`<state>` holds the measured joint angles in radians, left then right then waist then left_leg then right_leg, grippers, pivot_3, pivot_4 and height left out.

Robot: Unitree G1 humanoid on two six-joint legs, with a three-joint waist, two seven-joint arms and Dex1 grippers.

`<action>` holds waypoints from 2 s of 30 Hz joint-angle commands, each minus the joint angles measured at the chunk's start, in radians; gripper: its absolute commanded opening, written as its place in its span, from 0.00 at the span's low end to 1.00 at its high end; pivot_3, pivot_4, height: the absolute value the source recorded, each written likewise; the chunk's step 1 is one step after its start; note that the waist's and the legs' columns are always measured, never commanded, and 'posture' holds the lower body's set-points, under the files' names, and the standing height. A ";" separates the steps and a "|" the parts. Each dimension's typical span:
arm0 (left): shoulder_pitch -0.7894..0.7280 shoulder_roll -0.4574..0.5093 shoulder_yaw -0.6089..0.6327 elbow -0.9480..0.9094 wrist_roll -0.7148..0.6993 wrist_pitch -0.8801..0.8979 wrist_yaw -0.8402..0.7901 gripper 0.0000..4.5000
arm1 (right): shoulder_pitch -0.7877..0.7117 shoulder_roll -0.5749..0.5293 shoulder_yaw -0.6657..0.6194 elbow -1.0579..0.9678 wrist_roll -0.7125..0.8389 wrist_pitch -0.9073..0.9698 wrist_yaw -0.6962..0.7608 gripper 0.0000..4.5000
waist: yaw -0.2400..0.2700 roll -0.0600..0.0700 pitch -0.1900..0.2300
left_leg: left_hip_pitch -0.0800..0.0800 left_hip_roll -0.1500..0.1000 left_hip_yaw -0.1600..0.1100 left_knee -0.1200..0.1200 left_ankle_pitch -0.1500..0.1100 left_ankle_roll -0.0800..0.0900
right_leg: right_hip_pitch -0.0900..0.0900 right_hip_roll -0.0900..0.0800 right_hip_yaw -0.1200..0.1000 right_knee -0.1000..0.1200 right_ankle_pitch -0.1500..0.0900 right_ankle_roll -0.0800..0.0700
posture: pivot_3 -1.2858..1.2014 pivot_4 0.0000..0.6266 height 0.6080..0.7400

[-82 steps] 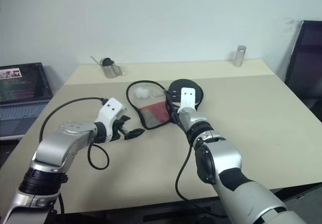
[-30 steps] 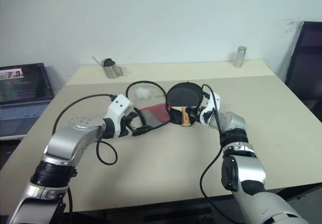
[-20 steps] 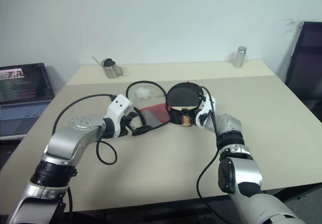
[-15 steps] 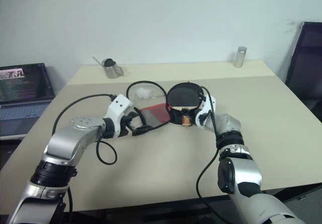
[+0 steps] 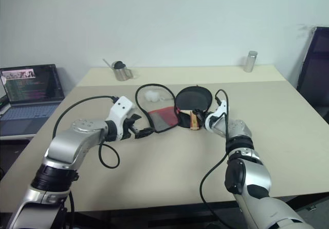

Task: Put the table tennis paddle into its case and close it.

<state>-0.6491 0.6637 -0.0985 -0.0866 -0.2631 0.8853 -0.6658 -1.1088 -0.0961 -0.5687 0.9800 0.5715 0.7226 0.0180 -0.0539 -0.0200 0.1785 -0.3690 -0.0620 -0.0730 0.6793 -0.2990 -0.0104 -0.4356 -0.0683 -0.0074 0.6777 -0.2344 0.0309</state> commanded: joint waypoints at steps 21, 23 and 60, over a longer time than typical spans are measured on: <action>-0.072 -0.072 0.101 0.096 0.012 -0.017 0.119 1.00 | 0.042 -0.031 0.113 -0.075 -0.044 0.015 0.048 0.37 | -0.002 -0.001 0.000 | 0.004 0.001 0.000 -0.002 0.000 0.000 | 0.004 0.001 0.000 -0.003 0.000 0.000 | 0.52 0.24 1.00; -0.074 -0.072 0.106 0.105 0.010 -0.016 0.120 1.00 | 0.047 -0.032 0.122 -0.090 -0.047 0.027 0.063 0.53 | -0.001 -0.001 0.000 | 0.003 0.001 -0.001 -0.002 0.000 -0.001 | 0.004 0.001 0.000 -0.004 0.000 0.000 | 0.52 0.24 1.00; -0.543 -0.372 0.225 1.292 0.168 -0.512 0.358 0.01 | 0.254 -0.204 0.457 -0.963 -0.035 0.275 0.394 0.76 | 0.024 -0.002 0.000 | -0.014 -0.001 -0.002 0.000 0.001 -0.003 | -0.012 -0.001 -0.003 -0.003 0.000 0.000 | 0.52 0.24 1.00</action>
<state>-1.1600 0.3010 0.1238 1.2082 -0.0962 0.3959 -0.3021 -0.8452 -0.2996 -0.0966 0.0726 0.5166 0.9936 0.4123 -0.0295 -0.0217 0.1783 -0.3828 -0.0635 -0.0748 0.6797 -0.2977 -0.0131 -0.4473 -0.0694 -0.0109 0.6744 -0.2342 0.0313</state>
